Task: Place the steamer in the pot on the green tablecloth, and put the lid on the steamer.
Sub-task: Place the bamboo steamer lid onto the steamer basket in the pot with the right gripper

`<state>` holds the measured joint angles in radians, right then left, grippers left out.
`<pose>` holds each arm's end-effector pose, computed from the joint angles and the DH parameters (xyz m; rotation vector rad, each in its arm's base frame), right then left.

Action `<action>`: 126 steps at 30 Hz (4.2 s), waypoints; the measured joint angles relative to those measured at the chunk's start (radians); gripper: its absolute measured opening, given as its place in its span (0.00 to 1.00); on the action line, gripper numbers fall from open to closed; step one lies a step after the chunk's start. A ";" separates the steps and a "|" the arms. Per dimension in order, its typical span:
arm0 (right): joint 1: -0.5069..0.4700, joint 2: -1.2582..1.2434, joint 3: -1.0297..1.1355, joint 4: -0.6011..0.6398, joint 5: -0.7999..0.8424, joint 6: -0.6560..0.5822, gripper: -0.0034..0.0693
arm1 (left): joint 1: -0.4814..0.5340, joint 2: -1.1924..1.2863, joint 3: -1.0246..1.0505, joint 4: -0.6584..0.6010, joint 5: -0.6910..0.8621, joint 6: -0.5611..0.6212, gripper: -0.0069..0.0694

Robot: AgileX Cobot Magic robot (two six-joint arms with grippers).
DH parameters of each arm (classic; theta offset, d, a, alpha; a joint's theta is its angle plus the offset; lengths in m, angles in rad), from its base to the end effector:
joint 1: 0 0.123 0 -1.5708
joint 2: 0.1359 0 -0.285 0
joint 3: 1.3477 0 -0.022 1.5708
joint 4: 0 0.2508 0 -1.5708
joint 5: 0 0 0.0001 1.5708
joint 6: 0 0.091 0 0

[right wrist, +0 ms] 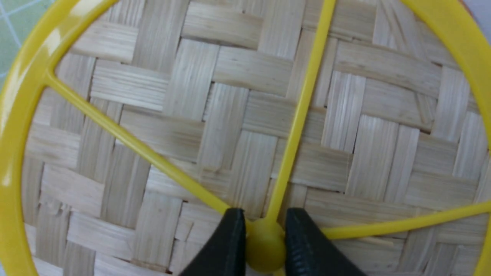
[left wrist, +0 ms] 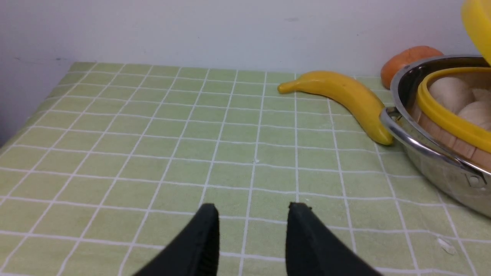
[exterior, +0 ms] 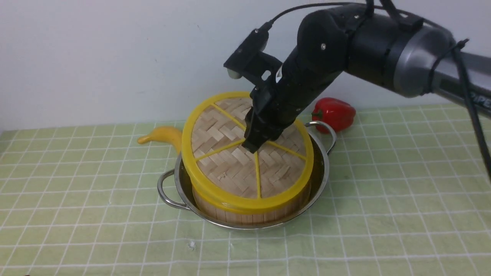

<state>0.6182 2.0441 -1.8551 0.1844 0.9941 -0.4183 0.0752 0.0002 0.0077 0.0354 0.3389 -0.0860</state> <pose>0.3639 0.2760 0.2734 -1.2494 2.3617 0.3029 0.0536 0.0051 0.1800 -0.1252 1.8260 0.0267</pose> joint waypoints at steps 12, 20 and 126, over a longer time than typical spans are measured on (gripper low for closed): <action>0.000 0.003 0.000 0.021 -0.055 -0.006 0.25 | 0.000 0.000 0.000 0.000 0.000 0.000 0.41; 0.000 -0.029 -0.001 -0.011 -0.039 0.007 0.25 | 0.000 0.000 0.000 0.000 0.000 0.000 0.41; -0.003 0.070 -0.009 -0.015 -0.141 -0.005 0.25 | 0.000 0.000 0.000 0.000 0.000 0.000 0.41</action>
<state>0.6151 2.1144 -1.8644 0.1693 0.8534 -0.4230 0.0752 0.0002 0.0077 0.0354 0.3389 -0.0860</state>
